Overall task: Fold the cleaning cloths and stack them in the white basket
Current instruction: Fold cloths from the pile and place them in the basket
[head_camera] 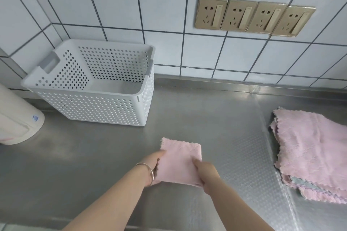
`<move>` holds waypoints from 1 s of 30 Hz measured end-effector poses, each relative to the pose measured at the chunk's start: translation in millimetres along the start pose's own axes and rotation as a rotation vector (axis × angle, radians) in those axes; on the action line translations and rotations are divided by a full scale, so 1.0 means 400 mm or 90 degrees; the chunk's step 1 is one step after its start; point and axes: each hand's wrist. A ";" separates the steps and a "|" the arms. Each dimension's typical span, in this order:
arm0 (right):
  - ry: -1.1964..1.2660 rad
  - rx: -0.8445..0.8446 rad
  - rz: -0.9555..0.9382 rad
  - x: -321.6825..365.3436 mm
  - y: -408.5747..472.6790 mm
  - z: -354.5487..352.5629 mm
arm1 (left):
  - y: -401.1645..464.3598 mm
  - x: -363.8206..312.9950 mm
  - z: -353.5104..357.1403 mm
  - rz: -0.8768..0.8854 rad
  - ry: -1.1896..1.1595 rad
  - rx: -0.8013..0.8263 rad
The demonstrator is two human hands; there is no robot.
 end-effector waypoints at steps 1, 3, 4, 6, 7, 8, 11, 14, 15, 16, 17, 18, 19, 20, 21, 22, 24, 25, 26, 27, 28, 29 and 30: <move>0.010 0.011 -0.009 -0.004 -0.010 -0.008 | -0.010 0.010 -0.001 -0.006 -0.019 0.024; 0.007 0.026 -0.055 -0.001 -0.034 -0.025 | -0.032 0.019 0.011 0.007 -0.006 0.029; 0.003 0.031 -0.084 0.008 -0.048 -0.034 | -0.043 0.016 0.020 0.034 0.030 0.008; 0.003 0.032 -0.141 0.044 -0.084 -0.048 | -0.071 0.002 0.043 0.146 0.180 -0.087; 0.004 0.028 -0.171 0.064 -0.102 -0.053 | -0.088 -0.009 0.053 0.227 0.265 -0.128; 0.007 0.021 -0.201 0.083 -0.120 -0.056 | -0.108 -0.020 0.060 0.312 0.314 -0.151; 0.008 -0.006 -0.316 0.141 -0.176 -0.051 | -0.193 -0.058 0.059 0.503 0.414 -0.223; 0.036 -0.011 -0.424 0.199 -0.230 -0.036 | -0.263 -0.102 0.042 0.653 0.517 -0.324; 0.050 -0.010 -0.455 0.223 -0.250 -0.029 | -0.283 -0.119 0.034 0.707 0.504 -0.346; 0.061 -0.008 -0.484 0.248 -0.267 -0.020 | -0.306 -0.139 0.024 0.772 0.474 -0.357; 0.075 -0.007 -0.510 0.273 -0.283 -0.011 | -0.326 -0.158 0.012 0.833 0.443 -0.358; 0.085 -0.003 -0.534 0.303 -0.298 0.006 | -0.345 -0.183 -0.006 0.882 0.415 -0.363; 0.095 0.003 -0.555 0.337 -0.313 0.028 | -0.362 -0.213 -0.027 0.918 0.390 -0.375; 0.105 0.010 -0.573 0.372 -0.331 0.047 | -0.379 -0.243 -0.045 0.943 0.370 -0.389; 0.106 0.027 -0.593 0.411 -0.347 0.075 | -0.392 -0.282 -0.070 0.963 0.349 -0.408; 0.099 0.047 -0.615 0.451 -0.360 0.108 | -0.404 -0.323 -0.097 0.983 0.330 -0.429; 0.048 0.070 -0.647 0.533 -0.368 0.185 | -0.408 -0.411 -0.165 1.014 0.313 -0.474; 0.009 0.069 -0.655 0.567 -0.367 0.216 | -0.407 -0.449 -0.194 1.024 0.317 -0.500; -0.035 0.058 -0.661 0.601 -0.362 0.247 | -0.402 -0.485 -0.225 1.023 0.329 -0.521; -0.080 0.045 -0.660 0.636 -0.345 0.285 | -0.388 -0.525 -0.262 1.008 0.353 -0.534; -0.129 0.032 -0.652 0.664 -0.327 0.315 | -0.368 -0.558 -0.290 0.981 0.385 -0.542; -0.179 0.022 -0.642 0.692 -0.303 0.349 | -0.339 -0.593 -0.322 0.939 0.422 -0.547; -0.230 0.017 -0.623 0.716 -0.273 0.385 | -0.307 -0.630 -0.353 0.887 0.463 -0.545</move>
Point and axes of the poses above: each hand's wrist, its own y-axis towards the middle knuckle, its own z-axis out of the palm, x = y × z
